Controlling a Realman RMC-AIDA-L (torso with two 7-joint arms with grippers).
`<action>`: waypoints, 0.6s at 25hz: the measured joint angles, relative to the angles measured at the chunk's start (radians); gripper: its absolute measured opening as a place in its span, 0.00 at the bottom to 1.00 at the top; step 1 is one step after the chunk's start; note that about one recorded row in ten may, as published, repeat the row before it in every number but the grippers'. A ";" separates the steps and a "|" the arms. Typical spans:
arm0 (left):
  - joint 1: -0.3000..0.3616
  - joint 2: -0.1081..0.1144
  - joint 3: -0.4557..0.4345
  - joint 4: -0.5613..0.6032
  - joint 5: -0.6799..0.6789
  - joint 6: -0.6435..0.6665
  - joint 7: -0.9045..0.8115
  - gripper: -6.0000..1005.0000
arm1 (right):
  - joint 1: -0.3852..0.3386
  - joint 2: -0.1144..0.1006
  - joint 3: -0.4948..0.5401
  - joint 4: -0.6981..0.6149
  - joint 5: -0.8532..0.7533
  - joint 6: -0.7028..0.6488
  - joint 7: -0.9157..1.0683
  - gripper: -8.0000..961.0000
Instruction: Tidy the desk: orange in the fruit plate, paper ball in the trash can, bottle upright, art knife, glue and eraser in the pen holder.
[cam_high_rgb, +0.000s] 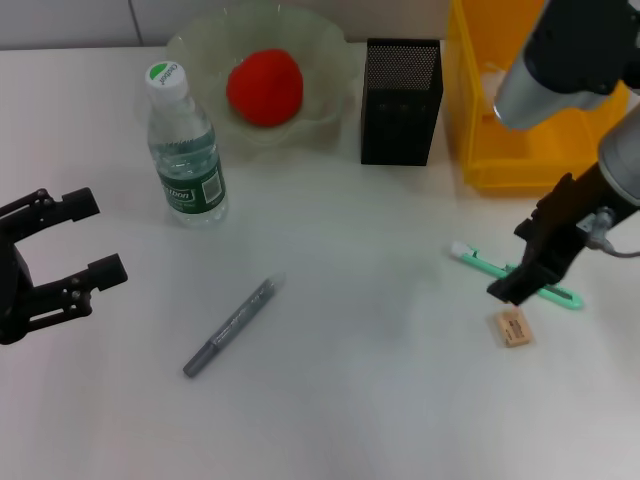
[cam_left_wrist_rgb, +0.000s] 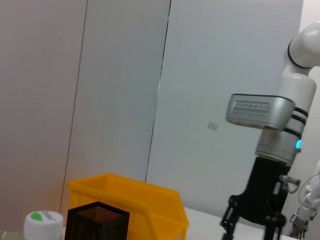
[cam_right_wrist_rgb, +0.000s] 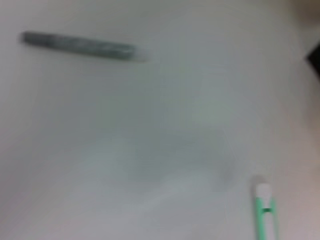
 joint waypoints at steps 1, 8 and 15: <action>0.000 0.000 0.000 0.000 0.000 0.000 0.000 0.80 | 0.000 0.000 -0.004 0.013 -0.011 0.024 0.011 0.82; -0.007 -0.002 -0.015 -0.009 0.011 -0.005 0.009 0.80 | 0.021 0.000 -0.011 0.204 -0.027 0.214 0.039 0.82; -0.012 -0.005 -0.023 -0.013 0.023 -0.027 0.010 0.80 | 0.070 -0.001 -0.013 0.383 -0.027 0.312 0.008 0.81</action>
